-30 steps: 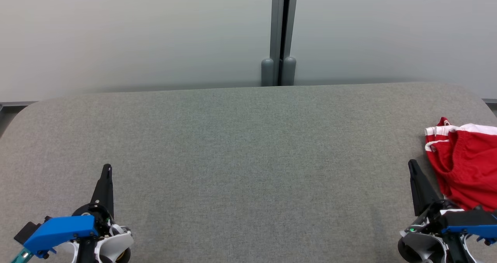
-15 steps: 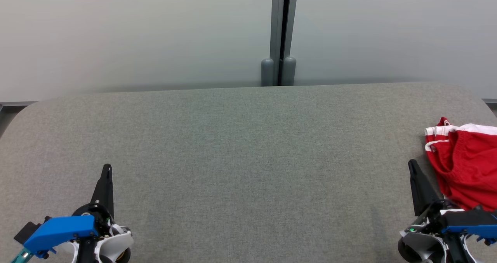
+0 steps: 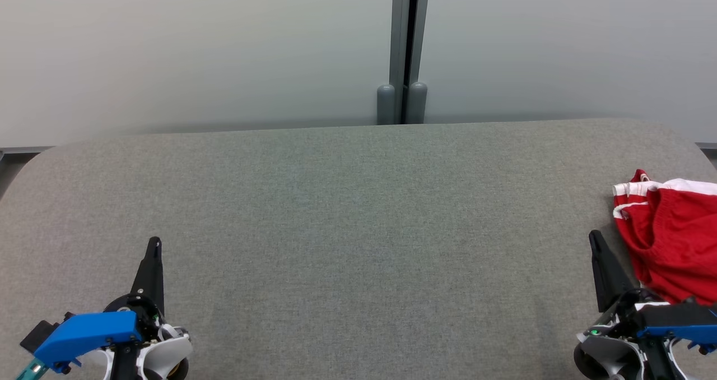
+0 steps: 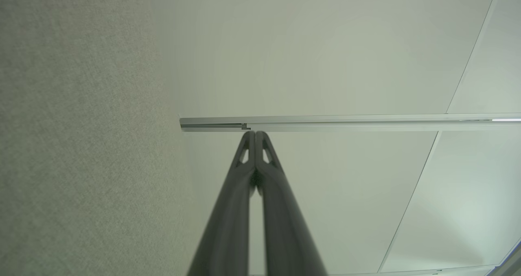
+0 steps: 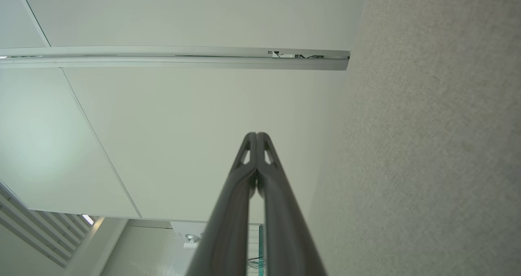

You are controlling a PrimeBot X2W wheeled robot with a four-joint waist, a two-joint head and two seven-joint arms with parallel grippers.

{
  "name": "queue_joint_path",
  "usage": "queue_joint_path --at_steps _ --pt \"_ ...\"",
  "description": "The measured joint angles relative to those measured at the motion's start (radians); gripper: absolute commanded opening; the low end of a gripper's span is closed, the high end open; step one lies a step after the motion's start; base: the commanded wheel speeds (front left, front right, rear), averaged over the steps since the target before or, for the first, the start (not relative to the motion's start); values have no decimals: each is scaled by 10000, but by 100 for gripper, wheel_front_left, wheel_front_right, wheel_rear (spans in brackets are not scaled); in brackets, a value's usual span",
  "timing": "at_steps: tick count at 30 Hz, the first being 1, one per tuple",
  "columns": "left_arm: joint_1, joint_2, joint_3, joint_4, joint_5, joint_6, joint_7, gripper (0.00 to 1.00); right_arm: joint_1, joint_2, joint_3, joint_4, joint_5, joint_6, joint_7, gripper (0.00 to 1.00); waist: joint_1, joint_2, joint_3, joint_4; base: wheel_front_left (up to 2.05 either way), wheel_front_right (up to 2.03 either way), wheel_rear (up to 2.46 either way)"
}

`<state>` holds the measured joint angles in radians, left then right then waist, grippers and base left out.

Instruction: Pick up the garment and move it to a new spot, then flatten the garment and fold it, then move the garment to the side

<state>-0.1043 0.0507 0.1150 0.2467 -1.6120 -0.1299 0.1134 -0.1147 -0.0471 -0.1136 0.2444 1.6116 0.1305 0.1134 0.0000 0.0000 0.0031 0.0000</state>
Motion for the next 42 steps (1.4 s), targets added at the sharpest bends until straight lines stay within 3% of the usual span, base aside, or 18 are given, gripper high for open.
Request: queue_joint_path --at_steps 42 --pt "0 0 0 -2 0 0 0 0 0 0 0 0 0 0 0 0 0 0 0 0 0 0 0"
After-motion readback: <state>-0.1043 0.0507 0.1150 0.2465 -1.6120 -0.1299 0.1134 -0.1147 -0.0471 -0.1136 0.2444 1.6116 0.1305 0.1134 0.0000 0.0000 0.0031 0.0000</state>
